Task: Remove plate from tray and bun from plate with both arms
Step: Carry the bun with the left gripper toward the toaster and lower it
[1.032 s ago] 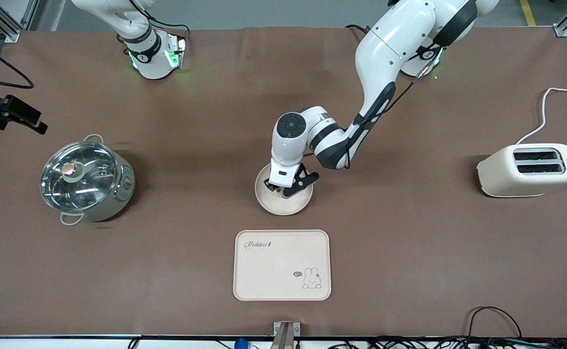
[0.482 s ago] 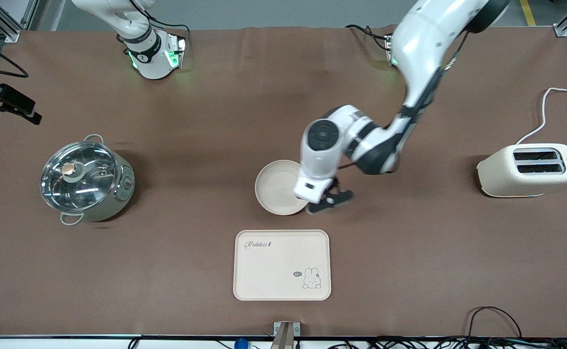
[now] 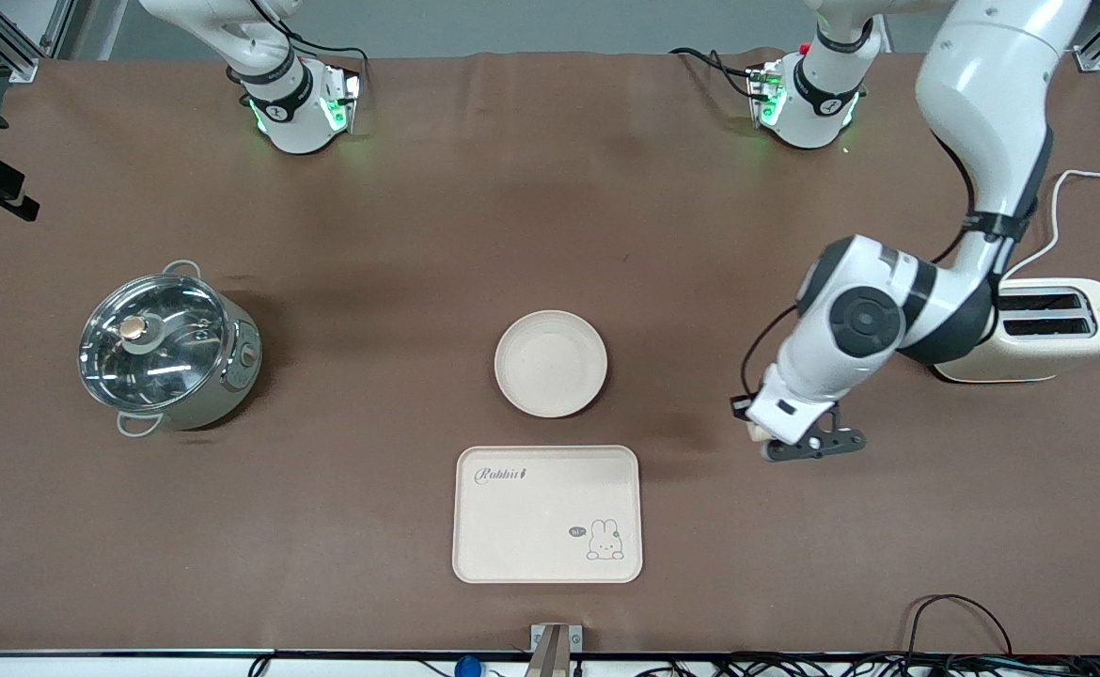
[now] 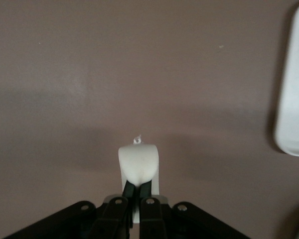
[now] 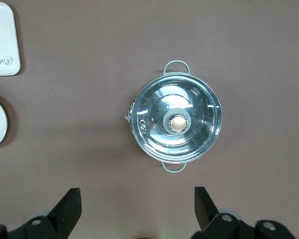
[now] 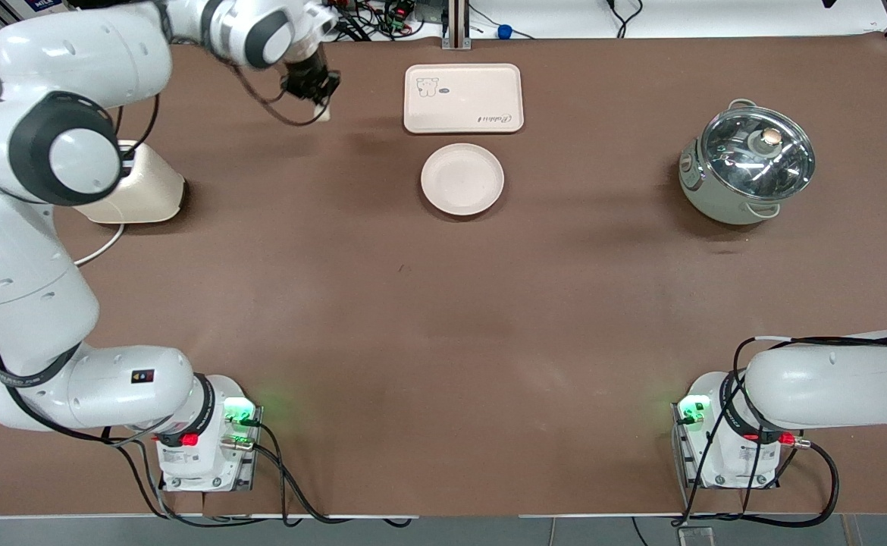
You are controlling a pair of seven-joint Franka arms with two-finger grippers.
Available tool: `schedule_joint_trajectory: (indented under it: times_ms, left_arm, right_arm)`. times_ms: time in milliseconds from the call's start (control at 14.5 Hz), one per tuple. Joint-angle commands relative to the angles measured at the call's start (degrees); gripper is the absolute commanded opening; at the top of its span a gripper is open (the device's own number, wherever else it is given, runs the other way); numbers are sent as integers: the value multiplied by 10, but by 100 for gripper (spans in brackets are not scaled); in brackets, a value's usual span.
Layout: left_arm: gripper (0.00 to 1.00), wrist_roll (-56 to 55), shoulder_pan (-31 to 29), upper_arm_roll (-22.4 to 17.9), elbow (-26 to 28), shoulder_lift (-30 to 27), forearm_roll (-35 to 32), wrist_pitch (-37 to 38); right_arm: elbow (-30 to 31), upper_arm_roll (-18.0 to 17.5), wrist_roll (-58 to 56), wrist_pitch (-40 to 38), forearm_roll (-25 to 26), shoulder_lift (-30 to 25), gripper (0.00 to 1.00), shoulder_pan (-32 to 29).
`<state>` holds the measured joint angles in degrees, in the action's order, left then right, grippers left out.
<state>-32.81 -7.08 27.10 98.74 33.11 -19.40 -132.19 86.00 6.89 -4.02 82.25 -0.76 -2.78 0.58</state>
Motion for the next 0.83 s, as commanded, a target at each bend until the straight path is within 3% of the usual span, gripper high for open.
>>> schedule_joint_trajectory:
  times_ms: [0, 69, 138, 206, 275, 757]
  left_arm:
    - [2, 23, -66, 17, 93, 5, -54, -117]
    - [7, 23, -74, 17, 93, 23, -62, -123]
    - [21, 23, -76, 17, 89, 32, -62, -124]
    - [55, 25, -81, 17, 83, 38, -63, -126]
    - [100, 27, -87, 17, 82, 40, -65, -126]
    - [100, 68, -87, 17, 70, 27, -66, -119]
  right_arm:
    - [9, -3, -24, -3, 8, -9, 100, -11]
    - [9, -3, -38, -3, 8, -9, 100, -11]
    - [9, -3, -49, -3, 8, -9, 100, -11]
    - [9, -2, -49, -3, 8, -9, 100, -10]
    - [9, -2, -46, -2, 9, -9, 100, -8]
    - [11, 0, -40, 1, 8, -6, 100, -21]
